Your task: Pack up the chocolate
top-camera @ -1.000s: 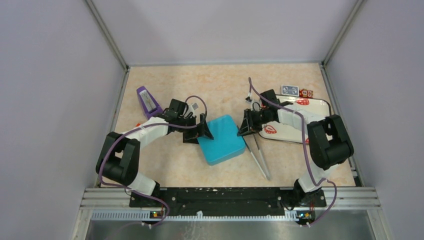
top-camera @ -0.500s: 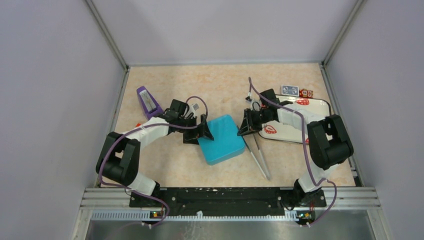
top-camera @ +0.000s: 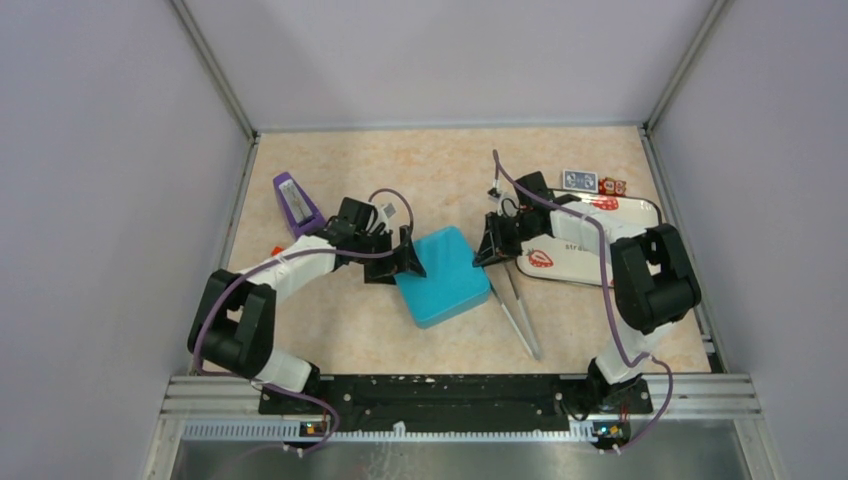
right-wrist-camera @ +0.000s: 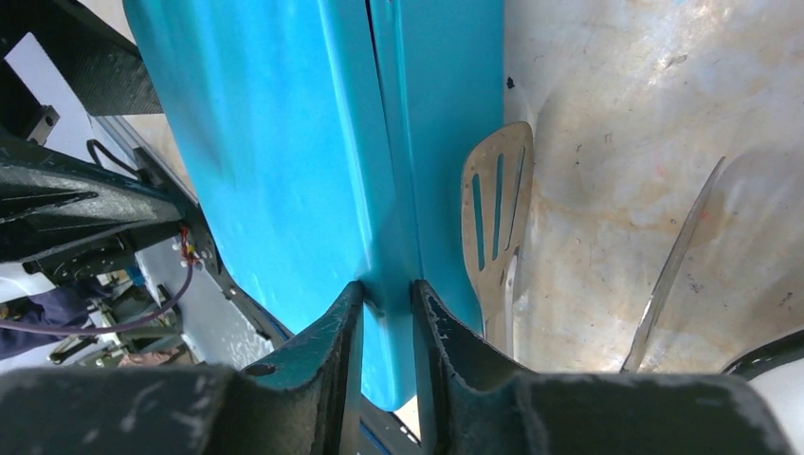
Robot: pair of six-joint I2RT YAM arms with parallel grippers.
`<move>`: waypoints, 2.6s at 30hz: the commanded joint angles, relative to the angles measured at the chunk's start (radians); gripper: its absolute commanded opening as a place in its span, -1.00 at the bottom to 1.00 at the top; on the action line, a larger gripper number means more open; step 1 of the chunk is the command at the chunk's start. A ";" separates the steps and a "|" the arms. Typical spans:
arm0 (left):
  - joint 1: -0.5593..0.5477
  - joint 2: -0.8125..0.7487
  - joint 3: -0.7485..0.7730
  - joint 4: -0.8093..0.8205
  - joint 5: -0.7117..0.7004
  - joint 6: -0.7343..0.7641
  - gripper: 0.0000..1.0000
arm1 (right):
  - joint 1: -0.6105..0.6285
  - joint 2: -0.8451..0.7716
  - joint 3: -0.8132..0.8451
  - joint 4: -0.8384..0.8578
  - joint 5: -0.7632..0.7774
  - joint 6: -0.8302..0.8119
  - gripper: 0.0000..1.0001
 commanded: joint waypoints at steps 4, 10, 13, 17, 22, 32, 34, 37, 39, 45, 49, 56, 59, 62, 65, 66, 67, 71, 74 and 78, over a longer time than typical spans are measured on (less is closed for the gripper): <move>-0.003 -0.085 0.002 0.043 -0.019 -0.018 0.87 | 0.000 0.011 -0.020 0.069 0.137 0.017 -0.85; -0.002 -0.079 -0.001 0.051 0.005 -0.028 0.73 | -0.007 0.011 -0.030 0.077 0.130 0.031 -1.00; -0.003 -0.082 -0.002 0.051 0.008 -0.028 0.74 | -0.007 0.006 -0.031 0.079 0.131 0.034 -1.00; -0.003 -0.100 -0.001 0.058 -0.029 -0.050 0.62 | -0.010 -0.010 -0.035 0.088 0.156 0.047 -0.96; -0.003 -0.108 0.005 0.081 -0.033 -0.069 0.52 | -0.019 -0.050 -0.052 0.111 0.178 0.064 -0.56; -0.002 -0.074 0.017 0.066 -0.082 -0.088 0.59 | -0.019 -0.121 -0.089 0.184 0.199 0.106 -0.27; -0.003 -0.074 0.019 0.064 -0.095 -0.095 0.63 | -0.019 -0.126 -0.091 0.187 0.203 0.107 -0.27; -0.003 -0.079 0.016 0.056 -0.131 -0.111 0.66 | -0.019 -0.171 -0.121 0.214 0.260 0.126 -0.27; -0.003 -0.086 0.014 0.054 -0.145 -0.115 0.65 | -0.018 -0.222 -0.142 0.241 0.295 0.135 -0.10; -0.003 -0.095 0.014 0.063 -0.167 -0.117 0.50 | 0.026 -0.368 -0.161 0.215 0.429 0.101 -0.10; -0.003 -0.087 0.016 0.068 -0.172 -0.121 0.38 | 0.080 -0.425 -0.175 0.180 0.480 0.077 -0.31; -0.003 -0.081 0.016 0.095 -0.161 -0.132 0.05 | 0.134 -0.436 -0.206 0.118 0.553 0.089 -0.46; -0.003 -0.079 0.023 0.098 -0.153 -0.131 -0.09 | 0.134 -0.410 -0.192 0.091 0.614 0.110 -0.48; -0.002 -0.074 0.028 0.103 -0.146 -0.132 -0.18 | 0.124 -0.359 -0.164 0.083 0.629 0.124 -0.55; -0.003 -0.065 0.034 0.106 -0.137 -0.134 -0.21 | 0.119 -0.298 -0.136 0.083 0.618 0.122 -0.55; -0.003 -0.063 0.036 0.108 -0.136 -0.132 -0.21 | 0.119 -0.275 -0.123 0.078 0.615 0.121 -0.56; -0.003 -0.063 0.036 0.109 -0.135 -0.132 -0.21 | 0.119 -0.254 -0.115 0.075 0.610 0.117 -0.56; -0.002 -0.054 0.042 0.113 -0.128 -0.125 -0.21 | 0.119 -0.205 -0.107 0.090 0.582 0.111 -0.58; -0.003 -0.036 0.051 0.116 -0.114 -0.113 -0.21 | 0.119 -0.195 -0.112 0.103 0.574 0.114 -0.58; -0.002 -0.018 0.066 0.118 -0.104 -0.107 -0.22 | 0.119 -0.188 -0.117 0.110 0.556 0.113 -0.58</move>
